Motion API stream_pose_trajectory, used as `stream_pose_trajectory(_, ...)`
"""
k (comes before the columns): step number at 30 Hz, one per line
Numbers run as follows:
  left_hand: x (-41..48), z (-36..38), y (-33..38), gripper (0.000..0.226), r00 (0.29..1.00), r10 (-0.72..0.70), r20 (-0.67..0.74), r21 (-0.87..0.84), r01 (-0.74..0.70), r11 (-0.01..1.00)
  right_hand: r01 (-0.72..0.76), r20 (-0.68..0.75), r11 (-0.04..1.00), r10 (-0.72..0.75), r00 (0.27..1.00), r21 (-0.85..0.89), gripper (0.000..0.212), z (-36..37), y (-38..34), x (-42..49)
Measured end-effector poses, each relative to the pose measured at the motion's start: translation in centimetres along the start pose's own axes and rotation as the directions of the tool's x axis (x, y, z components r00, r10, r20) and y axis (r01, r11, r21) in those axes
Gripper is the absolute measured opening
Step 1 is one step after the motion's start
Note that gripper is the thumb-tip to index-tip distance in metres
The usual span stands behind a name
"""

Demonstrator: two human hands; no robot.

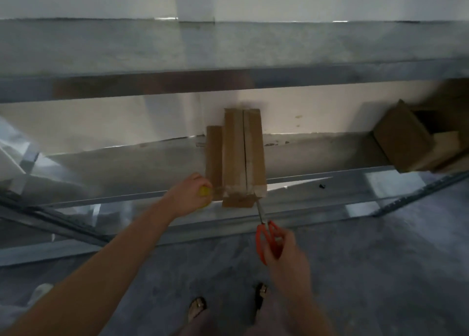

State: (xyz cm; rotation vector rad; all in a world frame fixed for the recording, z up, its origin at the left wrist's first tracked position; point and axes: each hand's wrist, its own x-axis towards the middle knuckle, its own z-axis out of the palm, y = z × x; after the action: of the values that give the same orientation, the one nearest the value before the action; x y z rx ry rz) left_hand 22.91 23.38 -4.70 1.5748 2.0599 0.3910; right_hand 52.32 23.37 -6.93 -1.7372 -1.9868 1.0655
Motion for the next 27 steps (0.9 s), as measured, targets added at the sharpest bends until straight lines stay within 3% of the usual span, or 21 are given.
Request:
stream_pose_trajectory(6,0.2,-1.4,-0.5,0.029,0.996,0.088,-0.003,-0.037,-0.089,0.995,-0.192,0.216,0.953,0.142,0.966,0.234,0.033,5.0,-2.3,-3.2)
stream_pose_trajectory(9,0.5,-1.8,-0.9,0.029,0.993,0.115,0.014,-0.031,-0.115,0.993,-0.326,0.349,0.839,0.176,0.920,0.436,0.022,6.4,-4.1,-3.0)
stream_pose_trajectory(16,0.8,-1.5,-1.8,0.025,0.990,0.131,0.045,-0.026,-0.130,0.991,-0.416,0.458,0.809,0.209,0.864,0.415,0.021,7.6,-5.6,-1.4)
stream_pose_trajectory(27,1.1,-1.4,-2.2,0.022,0.988,0.147,0.047,-0.033,-0.146,0.989,-0.440,0.440,0.740,0.217,0.872,0.508,0.012,8.7,-6.1,0.2)
